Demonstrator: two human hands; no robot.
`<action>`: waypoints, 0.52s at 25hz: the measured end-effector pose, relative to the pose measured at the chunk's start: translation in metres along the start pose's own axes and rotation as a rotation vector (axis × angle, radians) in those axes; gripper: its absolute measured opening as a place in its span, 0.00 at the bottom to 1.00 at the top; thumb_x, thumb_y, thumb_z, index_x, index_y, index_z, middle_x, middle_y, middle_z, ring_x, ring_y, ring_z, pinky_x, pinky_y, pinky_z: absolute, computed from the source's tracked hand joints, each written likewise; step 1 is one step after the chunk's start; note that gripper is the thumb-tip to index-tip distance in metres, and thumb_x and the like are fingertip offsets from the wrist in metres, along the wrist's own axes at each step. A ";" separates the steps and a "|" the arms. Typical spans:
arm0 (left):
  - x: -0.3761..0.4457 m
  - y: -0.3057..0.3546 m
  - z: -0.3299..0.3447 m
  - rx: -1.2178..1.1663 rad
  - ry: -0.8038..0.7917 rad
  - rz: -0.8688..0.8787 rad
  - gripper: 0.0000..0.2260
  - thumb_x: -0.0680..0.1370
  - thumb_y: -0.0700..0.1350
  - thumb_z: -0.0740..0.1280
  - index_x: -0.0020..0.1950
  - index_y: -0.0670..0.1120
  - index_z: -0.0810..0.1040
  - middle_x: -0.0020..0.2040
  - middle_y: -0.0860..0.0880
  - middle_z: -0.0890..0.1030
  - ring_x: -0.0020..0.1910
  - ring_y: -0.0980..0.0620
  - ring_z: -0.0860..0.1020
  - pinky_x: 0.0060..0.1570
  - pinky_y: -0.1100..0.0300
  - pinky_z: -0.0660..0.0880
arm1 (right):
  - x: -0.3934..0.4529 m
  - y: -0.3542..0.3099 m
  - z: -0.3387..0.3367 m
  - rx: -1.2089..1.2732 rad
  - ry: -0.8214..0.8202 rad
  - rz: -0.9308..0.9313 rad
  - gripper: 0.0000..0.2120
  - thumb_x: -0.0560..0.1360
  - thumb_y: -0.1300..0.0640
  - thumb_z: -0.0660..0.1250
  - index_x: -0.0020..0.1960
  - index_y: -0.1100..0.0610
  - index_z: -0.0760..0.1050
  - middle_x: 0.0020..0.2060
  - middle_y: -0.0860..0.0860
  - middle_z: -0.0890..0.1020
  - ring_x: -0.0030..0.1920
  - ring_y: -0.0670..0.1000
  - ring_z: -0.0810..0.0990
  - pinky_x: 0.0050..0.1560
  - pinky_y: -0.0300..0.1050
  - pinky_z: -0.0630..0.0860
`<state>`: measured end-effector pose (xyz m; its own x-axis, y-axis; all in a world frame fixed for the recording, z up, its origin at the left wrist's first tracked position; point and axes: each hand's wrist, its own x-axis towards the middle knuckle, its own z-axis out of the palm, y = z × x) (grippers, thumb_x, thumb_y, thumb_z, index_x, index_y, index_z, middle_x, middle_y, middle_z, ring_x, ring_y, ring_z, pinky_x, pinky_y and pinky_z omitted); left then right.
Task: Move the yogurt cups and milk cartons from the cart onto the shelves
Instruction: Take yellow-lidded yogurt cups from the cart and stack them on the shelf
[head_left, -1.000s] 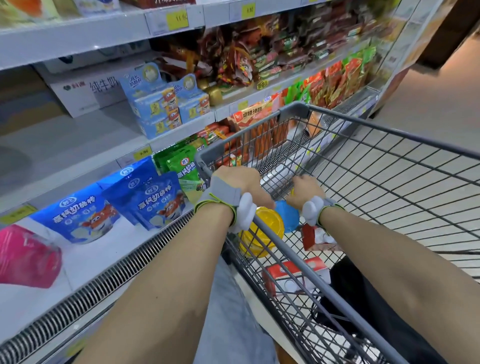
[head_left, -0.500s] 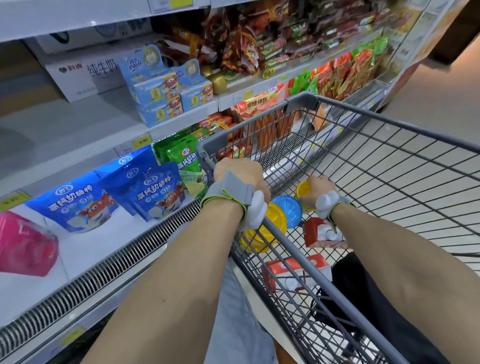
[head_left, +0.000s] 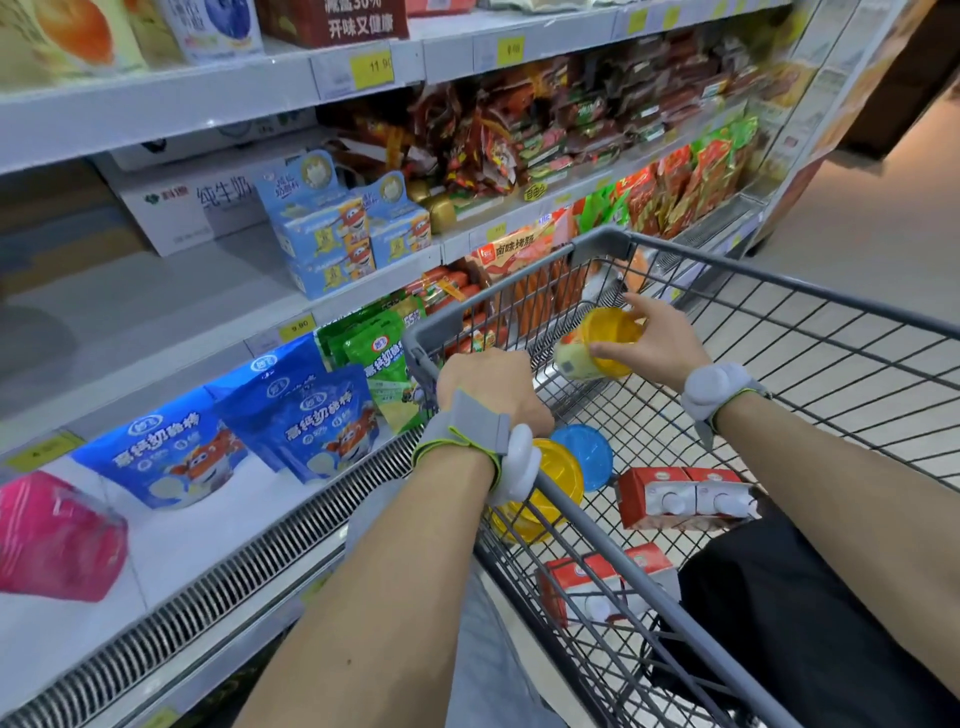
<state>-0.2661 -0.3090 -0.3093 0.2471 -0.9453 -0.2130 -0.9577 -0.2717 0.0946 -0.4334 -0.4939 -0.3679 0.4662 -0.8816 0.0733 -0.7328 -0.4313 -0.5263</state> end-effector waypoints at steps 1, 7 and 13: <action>0.000 -0.001 0.000 -0.004 0.018 0.002 0.23 0.75 0.62 0.69 0.62 0.48 0.74 0.48 0.49 0.80 0.46 0.46 0.79 0.41 0.54 0.70 | -0.003 -0.012 -0.006 0.077 -0.026 -0.037 0.42 0.67 0.42 0.79 0.76 0.53 0.67 0.65 0.54 0.78 0.62 0.55 0.77 0.60 0.52 0.77; 0.004 -0.003 0.010 -0.165 0.186 -0.022 0.36 0.71 0.69 0.68 0.69 0.49 0.65 0.61 0.49 0.80 0.58 0.43 0.80 0.47 0.51 0.69 | -0.025 -0.069 -0.005 0.209 -0.234 -0.291 0.35 0.64 0.45 0.81 0.69 0.50 0.76 0.53 0.47 0.79 0.49 0.47 0.78 0.47 0.38 0.75; -0.001 -0.005 0.006 -0.297 0.276 -0.024 0.44 0.65 0.71 0.73 0.73 0.52 0.63 0.59 0.50 0.81 0.57 0.44 0.81 0.50 0.50 0.74 | -0.027 -0.078 -0.008 0.343 -0.273 -0.351 0.32 0.62 0.45 0.79 0.64 0.48 0.79 0.52 0.48 0.81 0.48 0.47 0.79 0.44 0.35 0.74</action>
<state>-0.2627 -0.3056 -0.3150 0.3381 -0.9399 0.0470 -0.8770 -0.2966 0.3779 -0.3930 -0.4385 -0.3217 0.7980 -0.5950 0.0955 -0.3284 -0.5623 -0.7589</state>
